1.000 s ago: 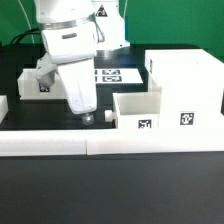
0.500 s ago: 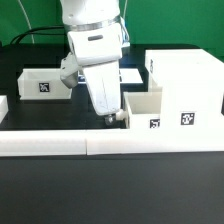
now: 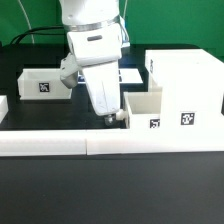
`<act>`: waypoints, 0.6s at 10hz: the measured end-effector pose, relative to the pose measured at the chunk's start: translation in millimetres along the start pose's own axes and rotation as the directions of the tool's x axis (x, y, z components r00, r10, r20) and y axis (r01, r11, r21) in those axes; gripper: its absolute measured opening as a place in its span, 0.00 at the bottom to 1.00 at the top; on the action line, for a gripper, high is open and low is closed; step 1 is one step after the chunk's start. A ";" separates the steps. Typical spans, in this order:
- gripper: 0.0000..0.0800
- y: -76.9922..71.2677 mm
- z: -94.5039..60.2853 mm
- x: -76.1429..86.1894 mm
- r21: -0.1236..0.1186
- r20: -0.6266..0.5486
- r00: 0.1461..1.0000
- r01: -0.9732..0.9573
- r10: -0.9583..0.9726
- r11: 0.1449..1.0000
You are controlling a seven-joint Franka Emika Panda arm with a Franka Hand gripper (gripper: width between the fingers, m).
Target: Assemble drawer
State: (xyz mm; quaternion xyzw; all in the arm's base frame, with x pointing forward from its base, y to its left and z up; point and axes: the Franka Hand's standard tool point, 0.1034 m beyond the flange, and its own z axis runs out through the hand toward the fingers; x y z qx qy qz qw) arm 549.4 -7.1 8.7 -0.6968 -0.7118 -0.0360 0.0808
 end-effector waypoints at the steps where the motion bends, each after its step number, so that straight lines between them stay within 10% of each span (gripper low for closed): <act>1: 0.81 0.2 0.8 5.7 0.002 -0.001 1.000 0.001 -0.001 1.000; 6: 0.81 2.9 2.1 30.4 0.003 -0.008 1.000 -0.014 0.014 1.000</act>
Offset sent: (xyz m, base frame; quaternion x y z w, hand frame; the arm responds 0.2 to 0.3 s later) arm 0.0065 0.0208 0.0024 0.0076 0.0027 -0.0054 1.0000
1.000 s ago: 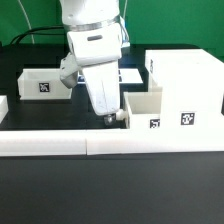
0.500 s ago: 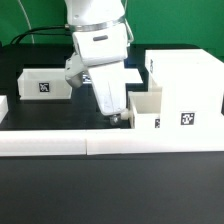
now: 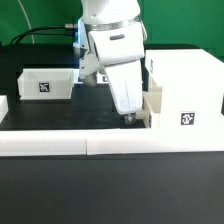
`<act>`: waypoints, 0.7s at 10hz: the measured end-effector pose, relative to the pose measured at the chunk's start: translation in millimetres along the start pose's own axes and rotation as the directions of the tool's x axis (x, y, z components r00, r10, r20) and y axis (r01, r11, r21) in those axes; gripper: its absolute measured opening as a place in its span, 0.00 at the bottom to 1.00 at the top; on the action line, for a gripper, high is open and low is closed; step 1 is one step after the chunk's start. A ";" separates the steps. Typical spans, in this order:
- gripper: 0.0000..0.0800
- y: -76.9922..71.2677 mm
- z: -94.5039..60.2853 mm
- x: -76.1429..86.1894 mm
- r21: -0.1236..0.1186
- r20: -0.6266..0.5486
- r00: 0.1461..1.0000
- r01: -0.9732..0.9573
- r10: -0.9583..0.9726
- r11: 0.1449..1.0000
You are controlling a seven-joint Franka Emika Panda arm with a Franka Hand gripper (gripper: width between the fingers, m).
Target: Assemble drawer
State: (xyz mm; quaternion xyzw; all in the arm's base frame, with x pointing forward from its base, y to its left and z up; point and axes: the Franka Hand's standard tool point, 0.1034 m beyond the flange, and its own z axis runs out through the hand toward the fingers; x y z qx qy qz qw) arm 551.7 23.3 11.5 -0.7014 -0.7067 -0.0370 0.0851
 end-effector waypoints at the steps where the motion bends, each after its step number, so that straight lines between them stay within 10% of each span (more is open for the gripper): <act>1: 0.81 -0.1 0.3 0.1 0.001 0.004 1.000 -0.014 0.014 1.000; 7: 0.81 -3.1 -4.8 -27.4 -0.005 0.015 0.999 -0.042 0.042 0.999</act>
Offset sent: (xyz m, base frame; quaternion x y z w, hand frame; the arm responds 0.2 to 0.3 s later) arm 0.0025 -0.0041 0.0023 -0.0090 -0.0114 -0.0209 0.9997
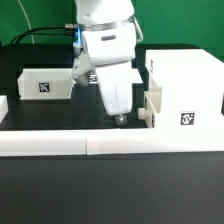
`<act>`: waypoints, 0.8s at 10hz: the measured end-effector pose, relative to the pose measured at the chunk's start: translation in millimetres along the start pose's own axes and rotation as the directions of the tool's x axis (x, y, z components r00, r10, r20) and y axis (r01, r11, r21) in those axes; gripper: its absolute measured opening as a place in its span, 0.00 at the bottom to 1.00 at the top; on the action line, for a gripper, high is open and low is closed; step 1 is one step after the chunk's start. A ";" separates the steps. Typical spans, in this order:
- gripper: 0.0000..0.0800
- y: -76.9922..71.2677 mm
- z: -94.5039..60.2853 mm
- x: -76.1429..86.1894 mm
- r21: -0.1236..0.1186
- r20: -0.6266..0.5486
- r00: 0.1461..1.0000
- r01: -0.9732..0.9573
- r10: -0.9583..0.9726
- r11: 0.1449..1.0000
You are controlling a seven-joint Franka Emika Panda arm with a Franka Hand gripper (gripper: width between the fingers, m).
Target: Assemble drawer
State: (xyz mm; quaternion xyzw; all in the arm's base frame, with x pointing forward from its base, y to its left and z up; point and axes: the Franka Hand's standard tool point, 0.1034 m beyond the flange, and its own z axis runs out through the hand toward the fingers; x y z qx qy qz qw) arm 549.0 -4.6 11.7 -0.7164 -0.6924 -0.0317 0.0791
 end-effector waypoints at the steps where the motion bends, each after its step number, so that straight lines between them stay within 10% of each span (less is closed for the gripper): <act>1: 0.81 -3.2 -3.1 -8.8 -0.003 0.002 1.000 -0.015 0.015 1.000; 8: 0.81 -44.6 -26.4 -47.3 -0.064 0.028 0.993 -0.116 0.118 0.991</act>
Offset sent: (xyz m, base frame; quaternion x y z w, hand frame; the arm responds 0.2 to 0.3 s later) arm -0.0322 -0.0229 0.0182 -0.0424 0.0185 0.0639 0.9969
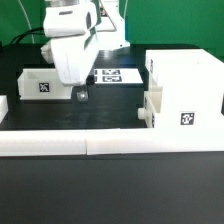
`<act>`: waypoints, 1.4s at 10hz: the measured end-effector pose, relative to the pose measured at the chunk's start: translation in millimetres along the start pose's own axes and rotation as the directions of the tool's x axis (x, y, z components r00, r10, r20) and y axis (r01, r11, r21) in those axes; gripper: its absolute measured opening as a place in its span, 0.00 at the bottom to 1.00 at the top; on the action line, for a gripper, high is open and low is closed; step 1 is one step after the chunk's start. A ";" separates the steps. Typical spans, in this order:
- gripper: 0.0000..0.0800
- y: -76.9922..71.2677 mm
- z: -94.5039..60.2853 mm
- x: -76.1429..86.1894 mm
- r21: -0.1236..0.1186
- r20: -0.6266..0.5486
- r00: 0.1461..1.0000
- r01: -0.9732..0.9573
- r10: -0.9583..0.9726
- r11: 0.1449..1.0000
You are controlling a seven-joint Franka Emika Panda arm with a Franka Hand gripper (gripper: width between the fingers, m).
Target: Assemble drawer
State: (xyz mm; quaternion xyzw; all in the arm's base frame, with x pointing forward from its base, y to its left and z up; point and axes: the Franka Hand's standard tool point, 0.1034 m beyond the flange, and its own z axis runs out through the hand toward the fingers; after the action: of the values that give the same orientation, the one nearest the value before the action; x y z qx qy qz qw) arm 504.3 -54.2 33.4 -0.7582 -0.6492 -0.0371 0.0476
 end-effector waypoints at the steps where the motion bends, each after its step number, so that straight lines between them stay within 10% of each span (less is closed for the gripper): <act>1: 0.81 -0.7 0.8 -0.2 0.002 0.000 1.000 -0.013 0.013 1.000; 5: 0.81 -1.8 1.3 -1.6 -0.002 -0.002 0.984 -0.177 0.177 0.984; 8: 0.81 -23.9 -4.1 -18.8 -0.077 -0.019 0.898 -0.441 0.441 0.894; 14: 0.81 -34.3 -19.1 -26.7 -0.083 -0.050 0.682 -0.731 0.729 0.678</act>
Offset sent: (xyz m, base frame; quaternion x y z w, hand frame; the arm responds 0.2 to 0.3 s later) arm 0.0000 0.0000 0.0000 0.0000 0.0000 0.1938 0.9810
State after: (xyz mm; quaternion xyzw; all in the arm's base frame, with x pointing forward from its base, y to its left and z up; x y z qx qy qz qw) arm 466.4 -77.4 50.0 -0.9552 -0.2904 -0.0510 0.0258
